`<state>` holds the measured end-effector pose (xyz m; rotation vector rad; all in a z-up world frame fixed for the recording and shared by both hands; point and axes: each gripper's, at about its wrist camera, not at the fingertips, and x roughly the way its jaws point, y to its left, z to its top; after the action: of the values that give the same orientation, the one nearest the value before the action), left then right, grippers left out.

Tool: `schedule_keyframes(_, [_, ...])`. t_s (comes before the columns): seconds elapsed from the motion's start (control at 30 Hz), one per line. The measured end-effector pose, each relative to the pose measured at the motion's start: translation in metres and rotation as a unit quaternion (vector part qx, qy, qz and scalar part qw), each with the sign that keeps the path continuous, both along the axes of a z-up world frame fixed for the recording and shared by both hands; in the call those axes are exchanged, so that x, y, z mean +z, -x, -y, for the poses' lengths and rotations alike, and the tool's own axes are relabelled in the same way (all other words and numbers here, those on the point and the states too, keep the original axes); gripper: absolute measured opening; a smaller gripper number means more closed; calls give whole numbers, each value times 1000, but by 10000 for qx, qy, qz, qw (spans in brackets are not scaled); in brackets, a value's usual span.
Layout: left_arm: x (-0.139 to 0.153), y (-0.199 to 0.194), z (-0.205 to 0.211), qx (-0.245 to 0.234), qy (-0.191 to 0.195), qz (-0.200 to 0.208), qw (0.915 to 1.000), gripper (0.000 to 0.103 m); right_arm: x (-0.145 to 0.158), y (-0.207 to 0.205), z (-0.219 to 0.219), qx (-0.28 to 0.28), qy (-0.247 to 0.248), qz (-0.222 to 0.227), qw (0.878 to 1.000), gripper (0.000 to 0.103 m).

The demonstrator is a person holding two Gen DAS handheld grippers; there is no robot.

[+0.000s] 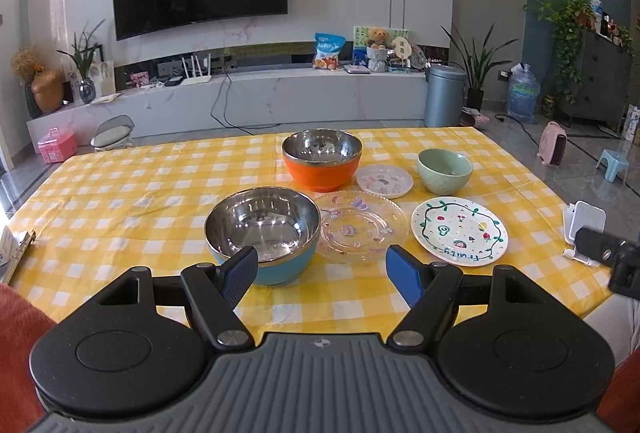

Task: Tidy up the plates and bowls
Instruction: 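Reach the left tool to the teal steel bowl and close on its rim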

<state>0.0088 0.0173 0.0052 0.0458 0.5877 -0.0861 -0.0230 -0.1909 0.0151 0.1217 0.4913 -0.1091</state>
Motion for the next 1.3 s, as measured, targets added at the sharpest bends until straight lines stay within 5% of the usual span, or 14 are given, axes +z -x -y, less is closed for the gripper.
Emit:
schedule_keyframes(0.2, [13,-26,-32,185,269,-351,9989,86,3,-31,-14,238,-185,-877,9957,100])
schedule_keyframes(0.43, [21,-64,-71,771,135,-501,9957,85,8,-83,-53,872,-701,-1377,9841,100])
schedule_keyframes(0.57, [21,-88,-97,980,482,-627,9920,85,8,-123,-80,1169,-919,-1620,9755,100])
schedule_keyframes(1.0, [-39,-151,-148,1434,1643,-1709,9608,64,-28,-219,-140,1373,-1410,-2286,9534,64])
schedule_keyframes(1.3, [-68,-157,-136,1202,1713,-1947,9583,44,-64,-231,-144,1220,-1588,-2642,9434,41])
